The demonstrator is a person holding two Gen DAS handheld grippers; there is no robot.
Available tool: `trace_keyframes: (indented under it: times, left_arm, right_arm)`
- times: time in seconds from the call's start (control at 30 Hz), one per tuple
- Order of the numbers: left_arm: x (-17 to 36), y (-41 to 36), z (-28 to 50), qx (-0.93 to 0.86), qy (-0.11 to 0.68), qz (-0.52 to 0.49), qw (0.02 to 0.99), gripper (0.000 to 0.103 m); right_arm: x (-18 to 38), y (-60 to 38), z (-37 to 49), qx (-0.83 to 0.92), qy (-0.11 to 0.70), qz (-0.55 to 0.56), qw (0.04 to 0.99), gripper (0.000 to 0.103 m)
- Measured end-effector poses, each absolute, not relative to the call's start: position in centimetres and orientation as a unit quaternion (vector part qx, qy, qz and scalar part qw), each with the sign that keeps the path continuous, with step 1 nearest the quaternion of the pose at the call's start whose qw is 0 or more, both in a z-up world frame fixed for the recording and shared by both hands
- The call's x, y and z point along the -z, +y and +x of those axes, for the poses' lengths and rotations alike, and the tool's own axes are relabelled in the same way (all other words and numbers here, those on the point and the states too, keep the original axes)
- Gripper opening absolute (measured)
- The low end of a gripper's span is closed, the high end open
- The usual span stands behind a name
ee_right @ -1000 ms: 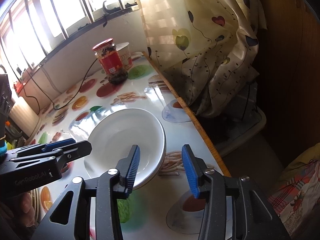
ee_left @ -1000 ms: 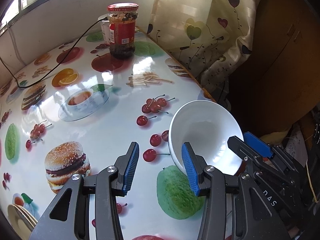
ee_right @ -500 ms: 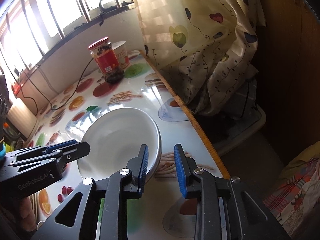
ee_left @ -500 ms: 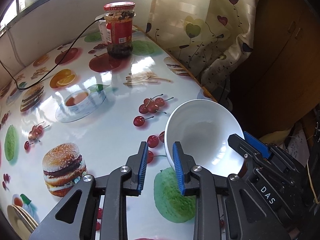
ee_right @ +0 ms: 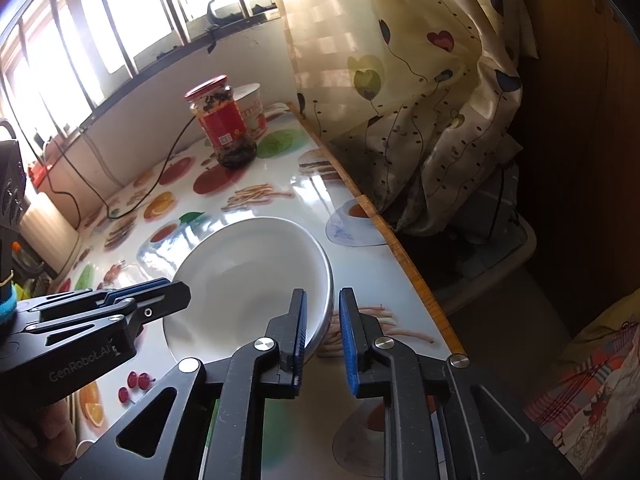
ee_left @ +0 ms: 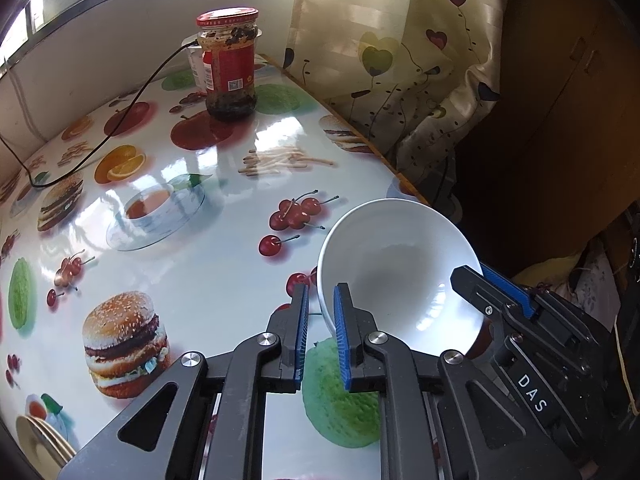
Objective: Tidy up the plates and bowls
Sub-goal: 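Hold the striped white bowl's rim with both grippers and lift it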
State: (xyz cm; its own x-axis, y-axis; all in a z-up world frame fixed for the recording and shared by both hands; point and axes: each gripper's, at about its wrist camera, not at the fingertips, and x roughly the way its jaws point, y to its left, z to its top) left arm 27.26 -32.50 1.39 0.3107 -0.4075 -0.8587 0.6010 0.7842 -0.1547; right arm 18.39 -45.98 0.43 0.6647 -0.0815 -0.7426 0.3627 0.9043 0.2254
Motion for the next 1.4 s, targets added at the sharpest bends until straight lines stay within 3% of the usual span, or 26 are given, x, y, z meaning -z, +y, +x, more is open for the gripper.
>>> trace_keyframes:
  times: [1.4]
  left_arm:
    - [-1.56, -32.49, 27.09, 0.312, 0.495, 0.1, 0.805, 0.008]
  right_arm:
    - [-0.57, -45.8, 18.25, 0.124, 0.388, 0.179, 0.895, 0.014]
